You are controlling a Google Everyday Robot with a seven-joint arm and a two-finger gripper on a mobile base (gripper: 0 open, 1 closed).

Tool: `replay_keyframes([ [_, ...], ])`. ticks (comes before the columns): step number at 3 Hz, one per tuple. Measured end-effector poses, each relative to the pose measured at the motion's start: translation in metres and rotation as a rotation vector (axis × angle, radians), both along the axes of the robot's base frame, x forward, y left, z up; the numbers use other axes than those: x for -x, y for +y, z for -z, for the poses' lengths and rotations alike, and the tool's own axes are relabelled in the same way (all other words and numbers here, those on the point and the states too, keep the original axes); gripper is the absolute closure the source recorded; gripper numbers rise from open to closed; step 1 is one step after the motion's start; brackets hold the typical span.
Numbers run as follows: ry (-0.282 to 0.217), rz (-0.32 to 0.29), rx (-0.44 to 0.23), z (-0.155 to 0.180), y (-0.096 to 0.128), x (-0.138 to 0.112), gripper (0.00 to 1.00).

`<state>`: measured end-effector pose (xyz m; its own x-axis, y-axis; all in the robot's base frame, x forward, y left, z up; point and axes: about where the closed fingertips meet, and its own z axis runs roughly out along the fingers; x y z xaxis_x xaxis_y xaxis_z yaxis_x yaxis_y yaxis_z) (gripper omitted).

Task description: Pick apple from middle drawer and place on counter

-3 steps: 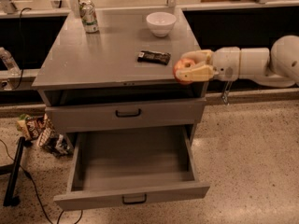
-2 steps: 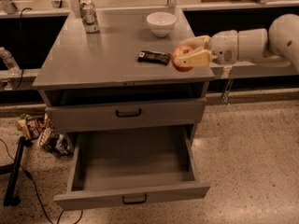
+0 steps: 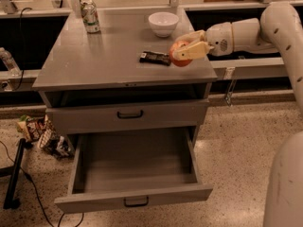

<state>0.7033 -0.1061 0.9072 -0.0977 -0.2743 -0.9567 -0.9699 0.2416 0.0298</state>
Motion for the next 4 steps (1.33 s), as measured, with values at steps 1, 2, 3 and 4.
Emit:
replay_keyframes([
  [1,0.034,-0.003,0.004,0.015,0.003,-0.012,1.00],
  [2,0.049,-0.006,0.021,0.023,0.005,-0.019,0.82],
  [3,0.049,0.005,0.051,0.030,0.004,-0.025,0.59],
  [4,0.050,0.017,0.087,0.039,0.004,-0.029,0.36],
])
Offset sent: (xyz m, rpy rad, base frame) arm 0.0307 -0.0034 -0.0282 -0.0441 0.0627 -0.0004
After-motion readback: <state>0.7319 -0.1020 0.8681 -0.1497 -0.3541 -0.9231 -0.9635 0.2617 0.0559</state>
